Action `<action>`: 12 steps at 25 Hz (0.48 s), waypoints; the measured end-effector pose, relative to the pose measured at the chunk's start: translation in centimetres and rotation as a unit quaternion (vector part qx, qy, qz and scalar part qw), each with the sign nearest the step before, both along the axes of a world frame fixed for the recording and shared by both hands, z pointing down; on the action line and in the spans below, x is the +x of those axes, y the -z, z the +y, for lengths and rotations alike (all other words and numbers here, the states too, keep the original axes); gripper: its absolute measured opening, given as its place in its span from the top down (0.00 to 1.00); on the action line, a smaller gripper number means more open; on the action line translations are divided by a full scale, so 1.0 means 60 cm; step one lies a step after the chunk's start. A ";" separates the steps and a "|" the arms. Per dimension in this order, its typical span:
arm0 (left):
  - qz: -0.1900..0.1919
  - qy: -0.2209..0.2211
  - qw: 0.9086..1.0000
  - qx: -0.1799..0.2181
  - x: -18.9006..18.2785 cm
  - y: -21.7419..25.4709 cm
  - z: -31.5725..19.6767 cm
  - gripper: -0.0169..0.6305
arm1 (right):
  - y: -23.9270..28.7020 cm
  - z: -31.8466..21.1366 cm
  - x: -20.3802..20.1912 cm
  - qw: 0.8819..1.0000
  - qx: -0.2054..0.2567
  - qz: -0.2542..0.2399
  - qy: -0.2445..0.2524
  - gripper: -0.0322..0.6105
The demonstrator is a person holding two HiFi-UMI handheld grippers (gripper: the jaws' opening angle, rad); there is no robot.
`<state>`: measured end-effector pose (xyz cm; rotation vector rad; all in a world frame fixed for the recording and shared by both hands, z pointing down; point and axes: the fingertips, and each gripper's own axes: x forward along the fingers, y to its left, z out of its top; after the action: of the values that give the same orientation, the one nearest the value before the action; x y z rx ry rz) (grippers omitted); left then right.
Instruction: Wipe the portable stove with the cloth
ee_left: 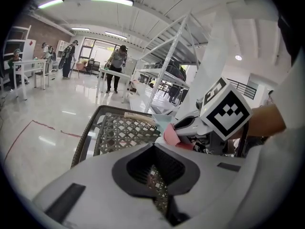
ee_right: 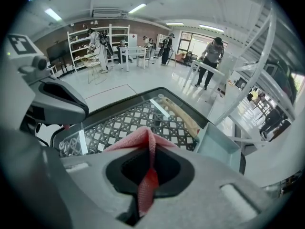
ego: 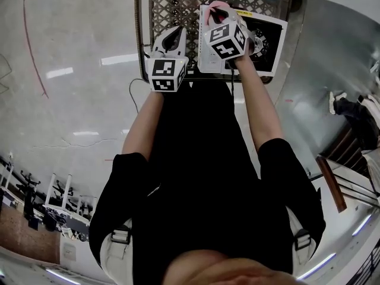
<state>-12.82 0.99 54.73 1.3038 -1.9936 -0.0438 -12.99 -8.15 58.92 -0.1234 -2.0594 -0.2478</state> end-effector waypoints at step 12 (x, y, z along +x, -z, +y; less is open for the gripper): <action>-0.017 -0.009 1.000 0.008 0.026 0.045 -0.014 0.98 | 0.071 0.007 0.034 0.994 -0.040 -0.083 -0.054 0.94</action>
<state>-11.26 0.13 52.03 1.3421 -2.0136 -0.0290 -10.94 -7.75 54.68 -0.0414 -2.2335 -0.1114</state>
